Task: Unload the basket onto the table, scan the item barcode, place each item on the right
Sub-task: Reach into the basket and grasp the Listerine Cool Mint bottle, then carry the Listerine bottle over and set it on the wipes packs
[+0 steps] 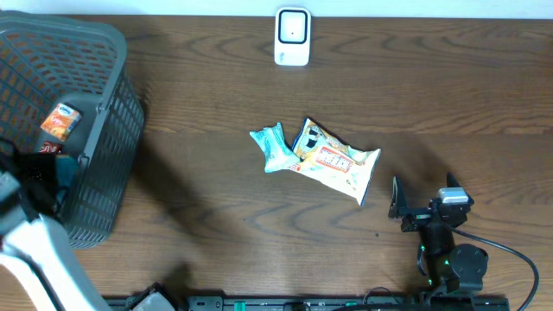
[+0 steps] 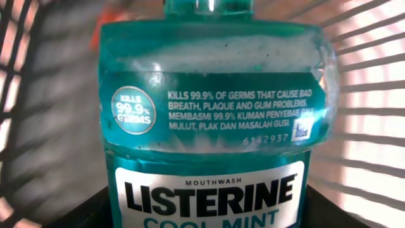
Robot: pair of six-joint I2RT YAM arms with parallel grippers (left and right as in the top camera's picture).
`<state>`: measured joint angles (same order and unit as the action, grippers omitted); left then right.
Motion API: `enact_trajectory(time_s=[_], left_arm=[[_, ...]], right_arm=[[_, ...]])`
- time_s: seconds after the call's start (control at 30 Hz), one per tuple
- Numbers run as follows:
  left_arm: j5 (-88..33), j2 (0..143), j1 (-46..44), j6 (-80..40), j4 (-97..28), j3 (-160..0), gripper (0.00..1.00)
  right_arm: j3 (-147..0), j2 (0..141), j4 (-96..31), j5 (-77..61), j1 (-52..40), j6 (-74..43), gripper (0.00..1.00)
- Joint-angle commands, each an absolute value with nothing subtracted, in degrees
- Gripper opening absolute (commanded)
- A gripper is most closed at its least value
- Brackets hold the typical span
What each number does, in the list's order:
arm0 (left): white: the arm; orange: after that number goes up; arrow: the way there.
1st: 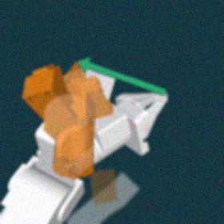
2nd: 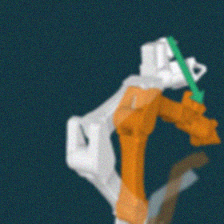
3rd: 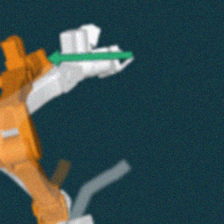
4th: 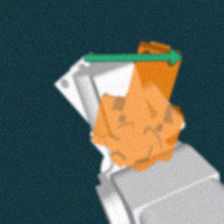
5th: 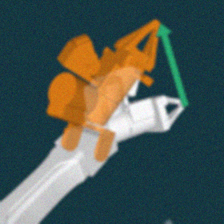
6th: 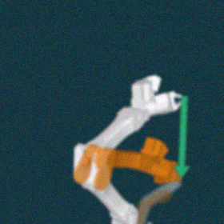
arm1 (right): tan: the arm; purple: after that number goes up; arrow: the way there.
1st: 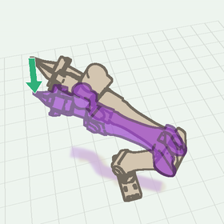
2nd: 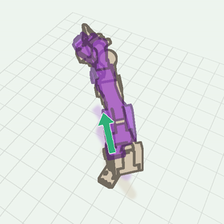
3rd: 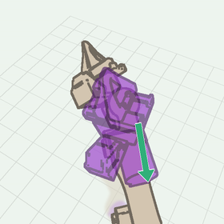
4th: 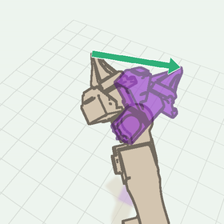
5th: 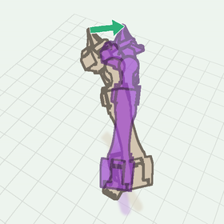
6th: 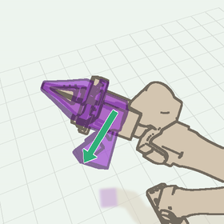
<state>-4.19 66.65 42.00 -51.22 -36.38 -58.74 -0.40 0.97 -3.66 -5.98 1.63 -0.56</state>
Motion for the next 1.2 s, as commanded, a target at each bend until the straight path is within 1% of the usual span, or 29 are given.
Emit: enact_trajectory(time_s=[0.0,0.07,0.1,0.2,0.27,0.3,0.37,0.47,0.57,0.63,0.67,0.8,0.87,1.0,1.17], left_arm=[[-4.12,56.34,42.19,-50.92,-30.83,-59.92,0.55],[-4.14,52.38,42.19,-50.94,-27.16,-59.92,0.56],[-4.89,50.54,41.80,-50.94,-25.69,-60.40,0.57],[-13.26,50.19,39.20,-52.99,-25.28,-63.02,0.58],[-20.62,50.22,36.01,-56.29,-22.72,-63.05,0.57],[-21.85,50.22,35.11,-56.88,-22.28,-63.05,0.57],[-25.08,50.19,29.95,-58.81,-20.78,-63.05,0.58],[-24.82,50.65,18.17,-58.59,-20.69,-63.02,0.57],[-20.99,53.17,6.15,-57.47,-20.84,-63.02,0.57],[-15.35,55.86,-2.13,-57.25,-21.43,-63.00,0.57],[-10.90,58.33,-7.75,-57.28,-21.78,-63.00,0.58],[-0.58,66.81,-20.38,-57.41,-21.26,-63.00,0.57],[1.98,71.64,-24.99,-57.84,-20.03,-63.00,0.58],[2.20,84.88,-33.76,-59.72,-17.17,-63.00,0.57],[2.20,96.75,-39.09,-59.88,-12.91,-63.00,0.57]], right_arm=[[-0.32,0.64,-3.86,-5.91,1.41,0.30,0.99],[-0.32,0.64,-3.86,-5.91,1.41,0.30,0.99],[-0.32,0.64,-3.86,-5.91,1.41,0.30,0.99],[-0.32,0.64,-3.86,-5.91,1.41,0.30,0.99],[-0.32,0.64,-3.86,-5.91,1.41,0.30,0.99],[-0.32,0.64,-3.86,-5.91,1.41,0.30,0.99],[-0.32,0.64,-3.86,-5.91,1.41,0.30,0.99],[-0.32,0.64,-3.86,-5.91,1.41,0.30,0.99],[-0.32,0.64,-3.86,-5.91,1.41,0.30,0.99],[-0.32,0.64,-3.86,-5.91,1.41,0.30,0.99],[-0.32,0.64,-3.86,-5.91,1.41,0.30,0.99],[-0.32,0.64,-3.86,-5.91,1.41,0.30,0.99],[-0.32,0.64,-3.86,-5.91,1.41,0.30,0.99],[-0.32,0.64,-3.86,-5.91,1.41,0.30,0.99],[-0.32,0.64,-3.86,-5.91,1.41,0.30,0.99]])
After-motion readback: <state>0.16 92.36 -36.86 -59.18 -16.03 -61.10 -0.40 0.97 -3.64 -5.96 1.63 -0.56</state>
